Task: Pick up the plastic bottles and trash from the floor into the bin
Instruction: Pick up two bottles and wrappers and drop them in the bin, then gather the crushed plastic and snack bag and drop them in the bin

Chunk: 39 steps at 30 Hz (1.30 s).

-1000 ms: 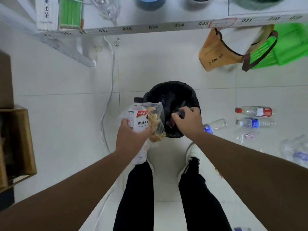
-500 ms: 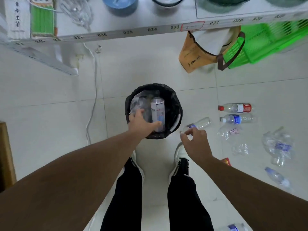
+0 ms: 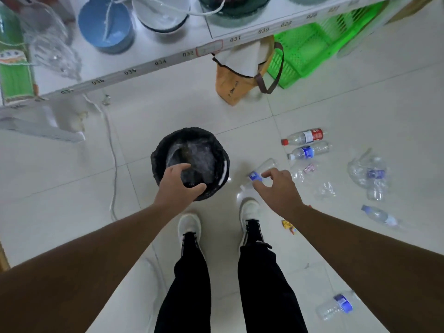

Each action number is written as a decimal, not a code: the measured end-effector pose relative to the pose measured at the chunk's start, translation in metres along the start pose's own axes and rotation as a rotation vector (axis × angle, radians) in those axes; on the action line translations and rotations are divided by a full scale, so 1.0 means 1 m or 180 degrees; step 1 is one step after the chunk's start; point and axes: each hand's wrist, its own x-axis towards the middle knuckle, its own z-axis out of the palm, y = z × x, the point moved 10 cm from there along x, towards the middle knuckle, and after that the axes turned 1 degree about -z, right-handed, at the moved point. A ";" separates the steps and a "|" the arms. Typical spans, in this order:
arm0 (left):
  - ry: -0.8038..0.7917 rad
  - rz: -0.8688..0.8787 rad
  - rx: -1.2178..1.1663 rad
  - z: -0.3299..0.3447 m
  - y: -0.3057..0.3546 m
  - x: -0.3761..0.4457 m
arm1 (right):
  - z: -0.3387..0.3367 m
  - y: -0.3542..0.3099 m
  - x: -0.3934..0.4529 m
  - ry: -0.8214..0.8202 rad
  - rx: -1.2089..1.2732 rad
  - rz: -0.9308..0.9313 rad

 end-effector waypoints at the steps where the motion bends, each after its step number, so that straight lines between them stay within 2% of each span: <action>1: -0.0045 0.0072 0.0027 0.004 0.009 0.000 | -0.006 0.007 -0.003 0.0036 0.0026 0.0053; 6: -0.0376 0.0586 0.0226 0.033 0.060 -0.005 | -0.027 0.051 -0.030 0.0260 0.0298 0.0504; 15: -0.1015 0.1155 0.0541 0.088 0.142 -0.045 | -0.051 0.136 -0.132 0.0715 0.0888 0.1070; 21: -0.1147 0.1411 0.0871 0.142 0.174 -0.073 | -0.059 0.211 -0.184 0.0894 0.1052 0.1503; 26: -0.1218 0.1684 0.1307 0.194 0.187 -0.094 | -0.058 0.263 -0.213 0.0922 0.1205 0.1589; 39: -0.1100 0.1131 0.1331 0.258 0.203 -0.109 | -0.072 0.345 -0.237 0.0762 0.1501 0.1686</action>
